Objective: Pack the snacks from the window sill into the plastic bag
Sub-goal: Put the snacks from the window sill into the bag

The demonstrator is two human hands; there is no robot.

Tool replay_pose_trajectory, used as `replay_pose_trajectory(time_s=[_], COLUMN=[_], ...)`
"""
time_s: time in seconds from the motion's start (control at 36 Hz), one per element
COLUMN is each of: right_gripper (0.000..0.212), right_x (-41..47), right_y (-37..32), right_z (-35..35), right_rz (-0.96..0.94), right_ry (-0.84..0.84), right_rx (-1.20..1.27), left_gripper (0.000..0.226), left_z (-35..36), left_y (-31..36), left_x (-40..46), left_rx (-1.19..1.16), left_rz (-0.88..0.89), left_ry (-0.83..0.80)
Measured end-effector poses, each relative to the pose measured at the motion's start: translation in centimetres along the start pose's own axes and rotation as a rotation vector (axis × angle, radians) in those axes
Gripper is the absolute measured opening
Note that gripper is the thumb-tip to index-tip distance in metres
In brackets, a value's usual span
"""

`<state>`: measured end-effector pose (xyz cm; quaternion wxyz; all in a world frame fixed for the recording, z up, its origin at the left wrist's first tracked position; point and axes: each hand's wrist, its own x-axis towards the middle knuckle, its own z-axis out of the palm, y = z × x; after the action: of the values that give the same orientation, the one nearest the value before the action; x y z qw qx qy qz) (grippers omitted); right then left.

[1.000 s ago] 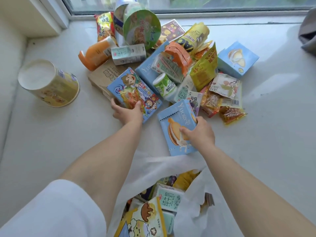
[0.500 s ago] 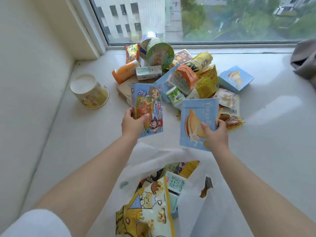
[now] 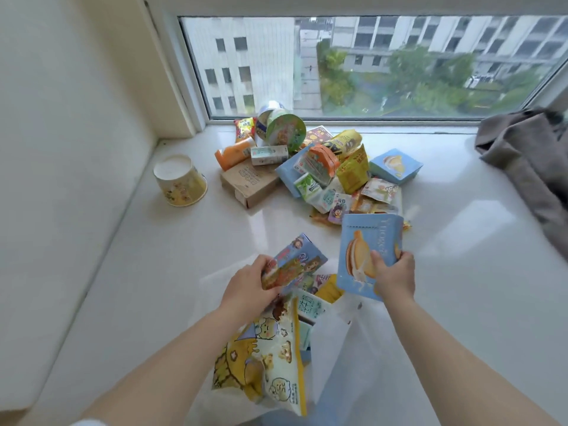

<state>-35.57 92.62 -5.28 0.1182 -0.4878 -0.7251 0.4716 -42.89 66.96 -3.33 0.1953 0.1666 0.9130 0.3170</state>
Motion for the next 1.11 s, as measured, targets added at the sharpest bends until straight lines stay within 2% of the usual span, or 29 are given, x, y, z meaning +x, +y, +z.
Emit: replay_pose_trajectory(time_s=[0.17,0.22,0.31,0.36,0.44,0.5,0.56,0.58,0.64,0.69,0.78,0.89,0.94,1.0,1.06,1.11], right_gripper=[0.041,0.041,0.039,0.037,0.034,0.032,0.031,0.031,0.031,0.032,0.036,0.057,0.062,0.064,0.064,0.063], right_x=[-1.4,-1.7,-2.1,-2.5,-3.1,-3.5,-4.0,-4.3,-5.0,-5.8,-7.4,-8.9,-9.4,-9.7,-10.0,-10.1], right_y=[-0.1,0.0,0.3,0.6,0.6,0.4,-0.1,-0.4,-1.1,-1.7,-2.4,-3.1,-3.3,-3.2,-3.0,-2.6], right_z=[-0.8,-1.0,-1.1,-1.0,-0.7,-0.4,-0.1,0.1,0.6,1.1,1.9,3.2,3.6,4.2,4.8,5.1], right_rz=[-0.097,-0.116,-0.128,-0.131,-0.160,-0.194,-0.241,-0.270,-0.344,-0.447,-0.705,-1.181,-1.349,-1.521,-1.638,-1.664], right_ry=[-0.019,-0.013,-0.019,-0.037,-0.059,-0.078,-0.106,-0.118,-0.138,-0.153,-0.167,-0.164,-0.187,-0.240,-0.306,-0.341], right_rx=[-0.051,-0.068,-0.059,-0.022,0.044,0.062,0.065,0.065,0.048,-0.011,-0.155,-0.429,-0.545,-0.711,-0.832,-0.850], left_gripper=[0.050,0.055,0.058,0.070,0.087,0.074,0.049,0.041,0.036,0.032,0.033,0.059,0.071,0.073,0.070,0.069], left_z=[0.9,0.8,1.5,2.5,3.4,2.7,1.8,1.4,0.4,-0.3,-0.8,-1.0,-1.0,-1.4,-2.4,-3.9], left_y=[-1.0,-2.6,-5.1,-6.1,-6.2,-5.5,-4.7,-4.6,-4.7,-5.3,-6.0,-6.4,-6.5,-6.6,-7.0,-7.2], left_x=[-0.1,-0.2,-0.8,-1.4,-1.3,-0.6,-0.3,-0.1,0.2,0.5,1.2,1.8,1.7,1.6,1.4,1.0], left_rx=[0.417,0.529,0.749,0.769,0.549,0.340,0.096,0.093,0.311,0.546,0.698,0.525,0.476,0.498,0.523,0.516], left_rz=[0.114,0.128,0.105,0.046,-0.058,-0.095,-0.106,-0.082,-0.006,0.000,-0.131,-0.247,-0.230,-0.181,-0.110,-0.043], left_ry=[0.234,0.243,0.035,-0.170,-0.399,-0.423,-0.287,-0.165,0.077,0.176,0.116,0.056,0.056,0.080,0.094,0.080])
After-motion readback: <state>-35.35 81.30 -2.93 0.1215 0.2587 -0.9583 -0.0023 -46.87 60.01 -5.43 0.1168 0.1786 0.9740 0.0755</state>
